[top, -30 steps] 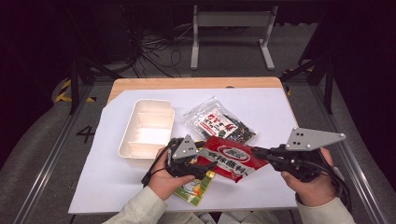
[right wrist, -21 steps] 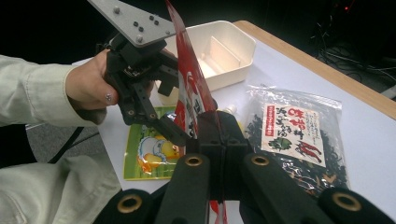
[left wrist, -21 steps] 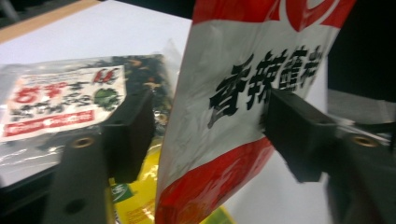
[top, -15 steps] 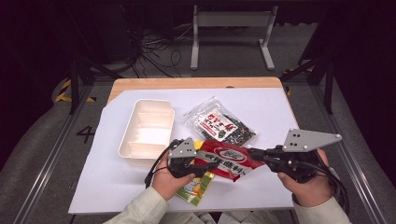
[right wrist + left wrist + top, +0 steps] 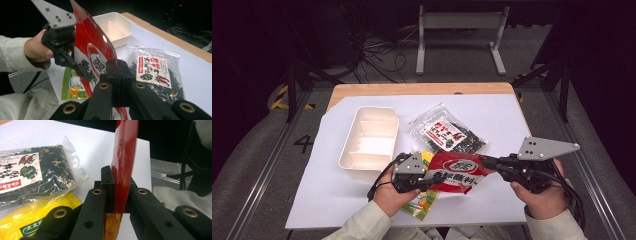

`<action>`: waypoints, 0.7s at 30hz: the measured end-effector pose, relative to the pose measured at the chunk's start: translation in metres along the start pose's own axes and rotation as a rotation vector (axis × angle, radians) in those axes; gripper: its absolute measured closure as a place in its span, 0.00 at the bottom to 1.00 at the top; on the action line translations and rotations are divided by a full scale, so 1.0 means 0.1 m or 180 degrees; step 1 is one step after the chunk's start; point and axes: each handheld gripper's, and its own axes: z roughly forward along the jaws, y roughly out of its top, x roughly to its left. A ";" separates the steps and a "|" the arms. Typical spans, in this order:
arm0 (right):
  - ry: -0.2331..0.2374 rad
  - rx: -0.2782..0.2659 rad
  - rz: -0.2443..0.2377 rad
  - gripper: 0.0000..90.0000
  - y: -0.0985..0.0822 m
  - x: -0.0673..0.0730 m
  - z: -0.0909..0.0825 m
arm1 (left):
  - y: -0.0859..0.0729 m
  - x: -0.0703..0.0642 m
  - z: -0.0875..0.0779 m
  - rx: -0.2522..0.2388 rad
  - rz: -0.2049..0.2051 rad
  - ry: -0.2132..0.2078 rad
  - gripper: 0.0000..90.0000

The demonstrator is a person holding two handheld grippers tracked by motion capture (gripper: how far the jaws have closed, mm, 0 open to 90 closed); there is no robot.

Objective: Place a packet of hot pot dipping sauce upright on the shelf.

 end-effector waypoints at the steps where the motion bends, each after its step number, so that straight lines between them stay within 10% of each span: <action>1: 0.0008 -0.0011 0.0014 0.99 -0.01 -0.02 0.00 | 0.00 0.00 -0.01 0.0009 -0.0006 -0.0001 0.95; 21: -0.0230 -0.0251 0.0295 0.69 -0.21 -0.31 -0.17 | 0.04 0.05 -0.25 -0.0023 -0.0013 0.0147 0.96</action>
